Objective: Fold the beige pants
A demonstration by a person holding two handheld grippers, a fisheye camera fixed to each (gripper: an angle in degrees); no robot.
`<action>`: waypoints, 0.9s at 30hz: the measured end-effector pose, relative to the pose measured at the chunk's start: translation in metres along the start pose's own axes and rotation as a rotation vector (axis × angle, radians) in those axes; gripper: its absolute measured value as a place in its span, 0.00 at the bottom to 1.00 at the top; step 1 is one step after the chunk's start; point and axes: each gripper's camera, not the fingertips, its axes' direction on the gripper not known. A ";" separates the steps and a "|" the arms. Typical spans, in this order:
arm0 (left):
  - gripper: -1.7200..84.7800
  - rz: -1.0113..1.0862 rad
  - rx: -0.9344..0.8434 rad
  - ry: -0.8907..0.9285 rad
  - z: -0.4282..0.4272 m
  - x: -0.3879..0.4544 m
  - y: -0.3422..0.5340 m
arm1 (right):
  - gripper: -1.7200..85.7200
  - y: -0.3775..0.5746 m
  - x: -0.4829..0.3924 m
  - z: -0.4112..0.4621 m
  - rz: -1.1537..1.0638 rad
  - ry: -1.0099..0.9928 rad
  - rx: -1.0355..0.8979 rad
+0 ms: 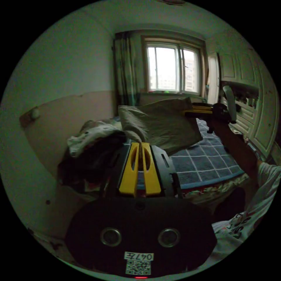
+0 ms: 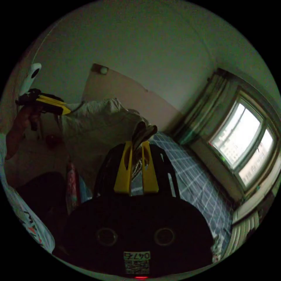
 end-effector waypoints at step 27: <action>0.06 -0.379 0.012 -0.233 -0.024 -0.410 -0.008 | 0.07 -0.235 -0.097 0.400 0.221 -0.164 -0.048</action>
